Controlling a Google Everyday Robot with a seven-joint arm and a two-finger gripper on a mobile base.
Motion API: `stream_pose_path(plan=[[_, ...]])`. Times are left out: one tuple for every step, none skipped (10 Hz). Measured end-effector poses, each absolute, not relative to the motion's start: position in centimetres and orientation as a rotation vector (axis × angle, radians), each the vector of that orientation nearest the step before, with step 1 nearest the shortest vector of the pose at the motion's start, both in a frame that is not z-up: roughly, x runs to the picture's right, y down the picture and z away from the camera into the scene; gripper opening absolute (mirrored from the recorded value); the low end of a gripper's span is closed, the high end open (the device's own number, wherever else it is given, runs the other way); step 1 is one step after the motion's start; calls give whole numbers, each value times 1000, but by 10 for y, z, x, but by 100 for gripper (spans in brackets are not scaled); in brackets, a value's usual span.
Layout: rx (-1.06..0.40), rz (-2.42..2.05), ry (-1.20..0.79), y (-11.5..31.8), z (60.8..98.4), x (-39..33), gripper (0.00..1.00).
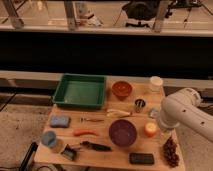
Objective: Place apple in table surface
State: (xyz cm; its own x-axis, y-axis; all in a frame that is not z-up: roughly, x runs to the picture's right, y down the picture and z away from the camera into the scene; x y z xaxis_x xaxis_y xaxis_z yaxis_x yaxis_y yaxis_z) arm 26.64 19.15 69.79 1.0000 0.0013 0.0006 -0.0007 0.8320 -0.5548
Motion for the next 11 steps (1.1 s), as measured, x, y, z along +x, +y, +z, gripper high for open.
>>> stream_pose_path(plan=[[-588, -3, -5, 193, 703, 268, 80], [-590, -7, -11, 196, 708, 266, 80], [-590, -12, -22, 201, 712, 266, 80], [-582, -21, -30, 205, 715, 266, 80], [-574, -27, -38, 208, 718, 266, 80], [-571, -33, -47, 210, 723, 264, 80], [-566, -40, -58, 210, 730, 261, 80], [-563, -43, -61, 210, 736, 261, 80], [-563, -44, -67, 210, 741, 259, 80], [-563, -47, -72, 209, 748, 258, 80], [-564, -46, -78, 209, 755, 257, 80]])
